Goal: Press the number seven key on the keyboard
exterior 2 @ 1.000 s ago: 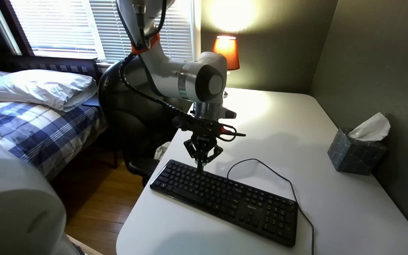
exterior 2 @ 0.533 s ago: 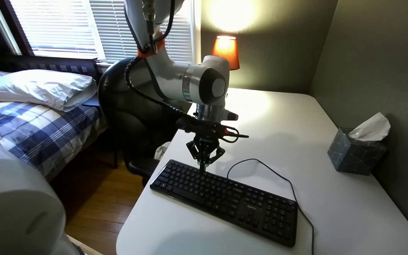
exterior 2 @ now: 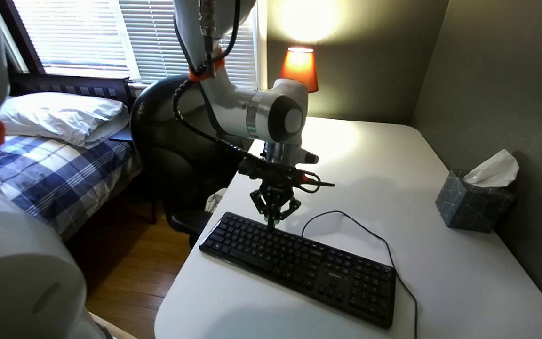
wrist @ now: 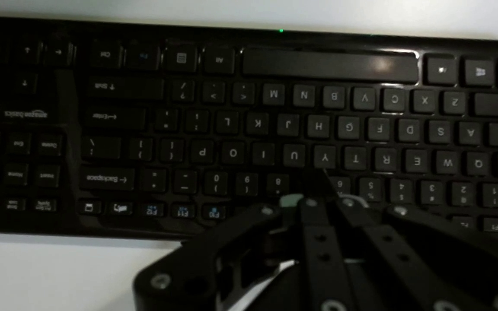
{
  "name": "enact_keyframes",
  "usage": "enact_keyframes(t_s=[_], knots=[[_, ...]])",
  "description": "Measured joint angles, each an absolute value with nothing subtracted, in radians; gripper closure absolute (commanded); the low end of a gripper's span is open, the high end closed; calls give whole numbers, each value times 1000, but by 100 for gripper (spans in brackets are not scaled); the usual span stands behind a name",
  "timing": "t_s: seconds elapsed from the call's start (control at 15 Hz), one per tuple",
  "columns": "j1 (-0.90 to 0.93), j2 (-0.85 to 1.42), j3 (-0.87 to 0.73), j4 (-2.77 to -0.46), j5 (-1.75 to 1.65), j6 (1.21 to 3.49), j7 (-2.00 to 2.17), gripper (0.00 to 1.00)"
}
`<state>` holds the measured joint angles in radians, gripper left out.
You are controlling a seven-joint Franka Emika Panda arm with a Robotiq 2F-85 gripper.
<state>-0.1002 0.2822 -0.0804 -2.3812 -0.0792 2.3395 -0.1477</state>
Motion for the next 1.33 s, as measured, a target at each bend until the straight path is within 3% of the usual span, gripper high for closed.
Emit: enact_keyframes(t_s=[1.33], knots=[[-105,345,-72,-2329,-40,2328,-204,100]])
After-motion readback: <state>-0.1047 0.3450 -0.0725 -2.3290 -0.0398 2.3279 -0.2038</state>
